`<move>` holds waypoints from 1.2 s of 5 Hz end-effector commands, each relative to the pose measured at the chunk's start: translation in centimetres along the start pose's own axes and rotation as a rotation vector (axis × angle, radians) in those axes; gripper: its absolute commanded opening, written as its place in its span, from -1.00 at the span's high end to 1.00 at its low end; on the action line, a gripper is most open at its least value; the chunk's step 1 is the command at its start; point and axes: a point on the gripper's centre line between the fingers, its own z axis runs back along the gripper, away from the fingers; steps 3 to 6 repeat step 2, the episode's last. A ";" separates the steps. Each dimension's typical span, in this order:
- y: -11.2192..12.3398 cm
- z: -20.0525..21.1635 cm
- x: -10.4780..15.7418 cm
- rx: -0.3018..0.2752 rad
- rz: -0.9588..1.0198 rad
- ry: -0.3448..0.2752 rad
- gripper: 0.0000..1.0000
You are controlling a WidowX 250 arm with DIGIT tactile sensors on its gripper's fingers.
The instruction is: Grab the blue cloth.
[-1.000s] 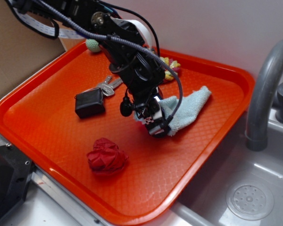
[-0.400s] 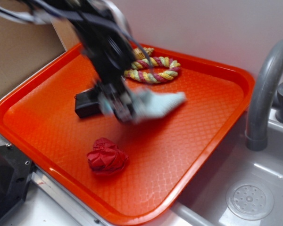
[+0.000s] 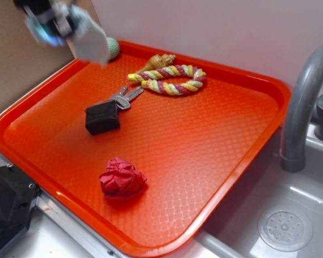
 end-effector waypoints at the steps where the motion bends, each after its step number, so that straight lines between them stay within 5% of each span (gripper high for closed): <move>1: -5.1 2.9 0.6 0.024 -0.166 -0.030 1.00; 2: -5.4 1.9 0.6 0.064 -0.172 -0.004 1.00; 6: -5.4 1.9 0.6 0.064 -0.172 -0.004 1.00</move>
